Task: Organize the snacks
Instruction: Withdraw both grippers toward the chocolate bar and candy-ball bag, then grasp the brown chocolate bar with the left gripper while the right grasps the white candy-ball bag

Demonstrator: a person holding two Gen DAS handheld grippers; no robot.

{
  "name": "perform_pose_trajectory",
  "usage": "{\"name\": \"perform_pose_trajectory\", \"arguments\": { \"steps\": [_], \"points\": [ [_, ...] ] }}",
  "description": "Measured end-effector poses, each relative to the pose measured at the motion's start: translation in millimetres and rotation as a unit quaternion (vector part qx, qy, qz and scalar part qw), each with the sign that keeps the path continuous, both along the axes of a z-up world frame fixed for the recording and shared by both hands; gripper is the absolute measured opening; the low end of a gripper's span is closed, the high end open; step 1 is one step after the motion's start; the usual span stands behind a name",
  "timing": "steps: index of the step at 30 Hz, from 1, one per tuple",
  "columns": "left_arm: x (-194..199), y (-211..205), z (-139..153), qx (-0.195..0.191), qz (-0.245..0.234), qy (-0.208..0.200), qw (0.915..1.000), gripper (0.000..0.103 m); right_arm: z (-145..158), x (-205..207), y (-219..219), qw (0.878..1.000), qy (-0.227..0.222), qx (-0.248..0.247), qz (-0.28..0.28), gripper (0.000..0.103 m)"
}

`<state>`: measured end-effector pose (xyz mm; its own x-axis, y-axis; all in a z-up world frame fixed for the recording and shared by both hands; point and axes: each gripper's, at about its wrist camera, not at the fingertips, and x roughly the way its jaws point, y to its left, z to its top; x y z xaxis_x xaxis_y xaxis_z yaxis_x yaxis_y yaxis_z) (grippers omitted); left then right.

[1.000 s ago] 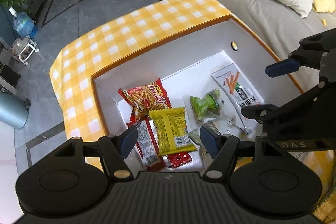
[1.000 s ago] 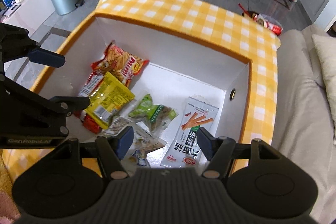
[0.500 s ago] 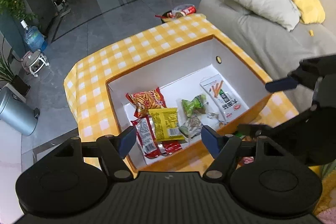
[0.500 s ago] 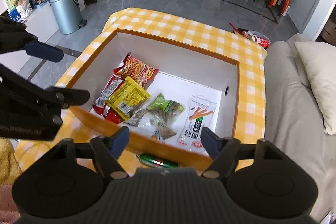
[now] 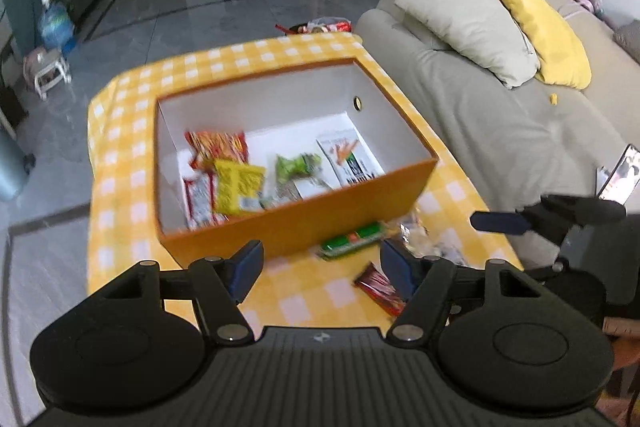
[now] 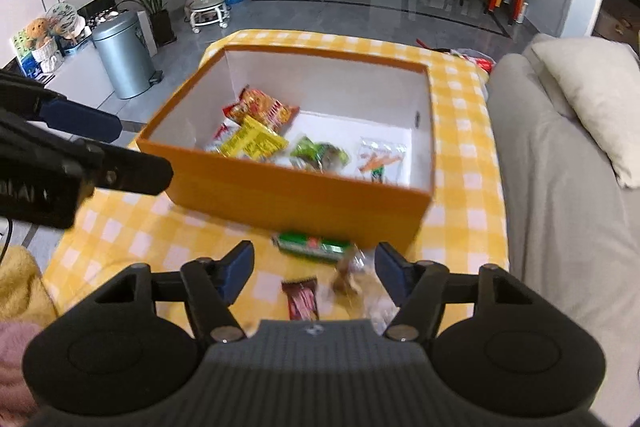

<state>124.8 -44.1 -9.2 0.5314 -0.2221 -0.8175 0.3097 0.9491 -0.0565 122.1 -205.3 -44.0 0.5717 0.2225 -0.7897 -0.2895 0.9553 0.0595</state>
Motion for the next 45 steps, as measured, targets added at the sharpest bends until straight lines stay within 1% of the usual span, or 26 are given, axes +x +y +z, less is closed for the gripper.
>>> {"name": "perform_pose_trajectory", "arguments": {
  "steps": [2, 5, 8, 13, 15, 17, 19, 22, 25, 27, 31, 34, 37, 39, 41, 42, 43, 45],
  "points": [
    [-4, -4, -10, -0.013, 0.013, 0.01, 0.9998, 0.078, -7, -9, -10, 1.0, 0.0, 0.004, -0.012, 0.058],
    [-10, -11, -26, -0.031, 0.034, 0.027, 0.9986, 0.074, -17, -22, -26, 1.0, 0.003, 0.007, -0.03, 0.058],
    [-15, -21, -42, -0.041, 0.039, 0.049, 0.9972, 0.074, -27, -30, -41, 0.999, 0.015, -0.003, -0.042, 0.058],
    [-13, -39, -68, -0.037, 0.041, 0.084, 0.9949, 0.074, -42, -36, -67, 0.997, 0.035, -0.016, -0.067, 0.058],
    [-12, -46, -79, -0.039, 0.048, 0.096, 0.9935, 0.074, -47, -33, -76, 0.996, 0.049, -0.004, -0.08, 0.058],
    [-8, -53, -91, -0.042, 0.052, 0.108, 0.992, 0.074, -51, -30, -80, 0.994, 0.059, 0.011, -0.086, 0.062],
    [-4, -58, -103, -0.047, 0.061, 0.115, 0.9903, 0.074, -55, -27, -79, 0.994, 0.064, 0.008, -0.086, 0.063],
    [3, -62, -121, -0.045, 0.092, 0.137, 0.9853, 0.074, -63, -23, -76, 0.994, 0.077, -0.005, -0.083, 0.063],
    [8, -61, -136, -0.058, 0.124, 0.156, 0.9783, 0.074, -70, -20, -78, 0.992, 0.088, -0.009, -0.092, 0.063],
    [10, -63, -143, -0.054, 0.14, 0.16, 0.9756, 0.074, -75, -17, -84, 0.99, 0.097, -0.001, -0.104, 0.063],
    [13, -69, -150, -0.044, 0.147, 0.158, 0.9755, 0.074, -81, -12, -92, 0.987, 0.112, 0.023, -0.114, 0.063],
    [19, -76, -157, -0.008, 0.153, 0.168, 0.9738, 0.074, -85, -7, -96, 0.985, 0.114, 0.03, -0.129, 0.063],
    [19, -83, -157, 0.015, 0.13, 0.159, 0.9786, 0.074, -88, -4, -97, 0.983, 0.119, 0.039, -0.13, 0.063],
    [19, -82, -157, 0.023, 0.117, 0.16, 0.9799, 0.07, -89, -2, -96, 0.984, 0.117, 0.044, -0.126, 0.063],
    [18, -77, -155, 0.025, 0.109, 0.165, 0.98, 0.061, -90, 0, -93, 0.985, 0.117, 0.044, -0.118, 0.063],
    [18, -74, -154, 0.027, 0.105, 0.167, 0.9799, 0.058, -91, 1, -91, 0.986, 0.117, 0.043, -0.113, 0.063],
    [18, -70, -154, 0.028, 0.101, 0.17, 0.9798, 0.052, -92, 2, -89, 0.986, 0.117, 0.04, -0.109, 0.063],
    [18, -62, -152, 0.03, 0.093, 0.176, 0.9796, 0.047, -95, 4, -83, 0.988, 0.119, 0.033, -0.097, 0.063]
  ]
}}
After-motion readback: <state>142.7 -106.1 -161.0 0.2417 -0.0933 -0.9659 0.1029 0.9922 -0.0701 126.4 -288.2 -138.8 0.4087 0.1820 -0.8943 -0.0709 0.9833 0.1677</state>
